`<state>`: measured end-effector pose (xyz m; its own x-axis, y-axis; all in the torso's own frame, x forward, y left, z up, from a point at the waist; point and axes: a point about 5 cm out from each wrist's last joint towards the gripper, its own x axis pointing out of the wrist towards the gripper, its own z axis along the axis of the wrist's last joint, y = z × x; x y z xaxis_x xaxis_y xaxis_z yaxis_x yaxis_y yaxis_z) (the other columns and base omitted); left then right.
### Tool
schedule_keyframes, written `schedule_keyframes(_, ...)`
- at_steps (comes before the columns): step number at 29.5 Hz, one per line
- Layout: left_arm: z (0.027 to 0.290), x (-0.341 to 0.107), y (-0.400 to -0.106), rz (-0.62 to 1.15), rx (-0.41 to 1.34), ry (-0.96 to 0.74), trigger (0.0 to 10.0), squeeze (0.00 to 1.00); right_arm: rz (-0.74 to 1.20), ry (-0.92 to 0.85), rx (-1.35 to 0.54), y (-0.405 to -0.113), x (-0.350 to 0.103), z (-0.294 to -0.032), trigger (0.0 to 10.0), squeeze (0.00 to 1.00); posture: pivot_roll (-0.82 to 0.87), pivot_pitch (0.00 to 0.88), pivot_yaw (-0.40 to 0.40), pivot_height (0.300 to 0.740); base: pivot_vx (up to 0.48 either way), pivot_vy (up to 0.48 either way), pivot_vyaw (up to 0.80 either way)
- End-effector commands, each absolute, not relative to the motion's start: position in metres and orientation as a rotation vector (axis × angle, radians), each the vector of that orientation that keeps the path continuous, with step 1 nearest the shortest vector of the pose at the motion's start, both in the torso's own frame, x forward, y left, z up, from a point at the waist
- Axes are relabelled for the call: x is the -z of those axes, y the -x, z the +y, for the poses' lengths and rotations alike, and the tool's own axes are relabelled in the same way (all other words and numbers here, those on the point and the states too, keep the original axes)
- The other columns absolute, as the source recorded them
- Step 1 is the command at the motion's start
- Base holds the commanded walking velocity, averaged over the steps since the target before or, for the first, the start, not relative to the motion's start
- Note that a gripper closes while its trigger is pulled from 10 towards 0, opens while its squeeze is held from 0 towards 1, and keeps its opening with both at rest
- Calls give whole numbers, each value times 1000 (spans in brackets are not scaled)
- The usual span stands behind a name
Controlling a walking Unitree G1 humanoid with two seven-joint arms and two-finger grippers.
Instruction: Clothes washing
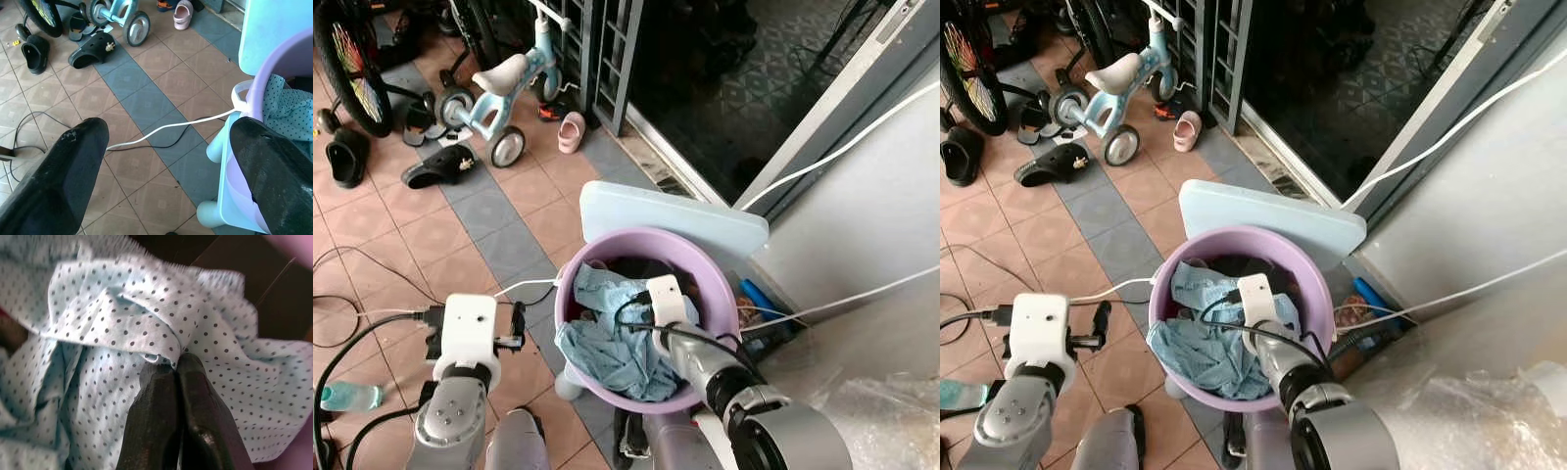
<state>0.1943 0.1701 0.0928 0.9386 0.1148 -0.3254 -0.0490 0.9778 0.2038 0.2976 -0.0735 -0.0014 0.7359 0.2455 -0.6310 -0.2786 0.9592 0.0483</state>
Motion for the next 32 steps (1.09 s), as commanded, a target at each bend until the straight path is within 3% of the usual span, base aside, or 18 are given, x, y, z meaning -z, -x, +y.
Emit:
schedule_keyframes(1, 168, -87, -195, 357, -75, -203, 10000, 0, 647, 25, -261, -304, -4, -80, 0, 0, 143, 124, -151, 740, 0, 0, 0)
schedule_keyframes(5, 169, -81, -212, 339, -72, -212, 10000, 0, 485, -64, -304, -324, -32, -81, 0, 0, 104, 38, -132, 740, 0, 0, 0)
schedule_keyframes(8, 170, -78, -220, 327, -71, -223, 10000, 0, 323, -64, -319, -330, -55, -95, 0, 0, 76, 5, -119, 740, 0, 0, 0)
schedule_keyframes(12, 170, -77, -226, 316, -73, -233, 10000, 0, 252, -71, -315, -328, -67, -104, 0, 0, 62, 0, -105, 740, 0, 0, 0)
schedule_keyframes(17, 168, -83, -244, 254, -85, -252, 10000, 0, 67, -88, -288, -293, -96, -133, 0, 0, 25, 0, -59, 740, 0, 0, 0)
schedule_keyframes(25, 158, -90, -258, 194, -41, -238, 10000, 0, 17, -28, -318, -269, -109, -140, 0, 0, 2, 0, -22, 740, 0, 0, 0)
schedule_keyframes(26, 157, -90, -259, 192, -38, -241, 10000, 0, 33, -25, -308, -269, -108, -141, 9216, 0, 5, 0, -17, 740, 0, 0, 0)
schedule_keyframes(27, 157, -90, -260, 191, -36, -242, 10000, 0, 44, -24, -302, -270, -107, -141, 9216, 0, 6, 0, -15, 740, 0, 0, 0)
schedule_keyframes(28, 157, -91, -260, 189, -35, -244, 10000, 0, 57, -28, -296, -271, -106, -141, 10000, 0, 9, 0, -15, 740, 0, 0, 0)
schedule_keyframes(32, 160, -91, -262, 177, -40, -246, 10000, 0, 73, -43, -296, -275, -109, -135, 10000, 0, 17, 0, -14, 740, 0, 0, -297)
